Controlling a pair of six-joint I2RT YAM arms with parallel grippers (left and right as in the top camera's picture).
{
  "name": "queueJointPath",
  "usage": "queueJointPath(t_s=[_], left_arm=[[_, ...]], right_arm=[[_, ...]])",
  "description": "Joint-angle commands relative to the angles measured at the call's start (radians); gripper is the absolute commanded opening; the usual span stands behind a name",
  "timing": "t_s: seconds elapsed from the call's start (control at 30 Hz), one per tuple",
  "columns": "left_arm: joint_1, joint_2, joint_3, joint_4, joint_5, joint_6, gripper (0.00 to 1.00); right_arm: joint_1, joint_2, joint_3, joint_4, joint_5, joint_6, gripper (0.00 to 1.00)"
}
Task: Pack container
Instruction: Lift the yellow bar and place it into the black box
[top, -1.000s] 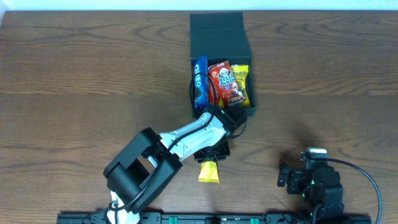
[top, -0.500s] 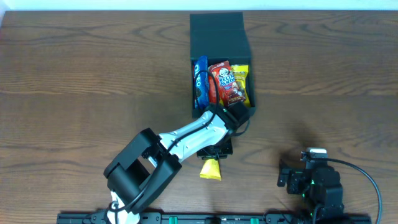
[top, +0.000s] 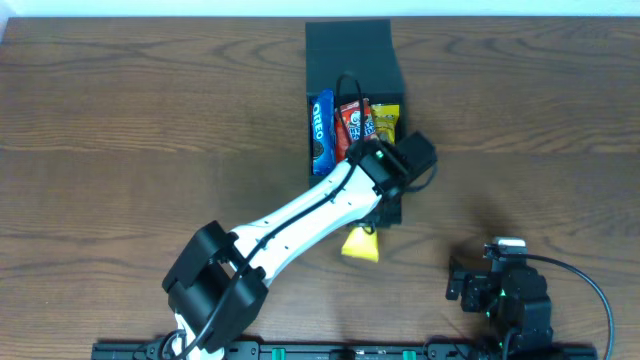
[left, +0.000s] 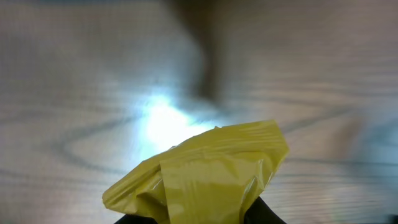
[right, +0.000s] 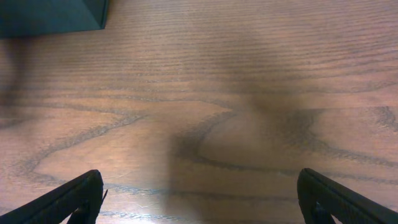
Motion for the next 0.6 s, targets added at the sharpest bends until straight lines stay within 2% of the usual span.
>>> queueJointPath(t_s=[0.0, 0.17, 0.57], left_arm=[[0.008, -0.028, 0.09, 0.006, -0.103, 0.04, 0.28], [0.046, 0.003, 0.205, 0.073, -0.134, 0.111, 0.28], [0.138, 0.217, 0.529, 0.081, -0.138, 0.215, 0.28]], right_arm=[[-0.016, -0.008, -0.009, -0.008, 0.0, -0.008, 0.99], [-0.016, -0.008, -0.009, -0.008, 0.0, -0.008, 0.99], [-0.016, -0.008, -0.009, -0.008, 0.0, -0.008, 0.99]])
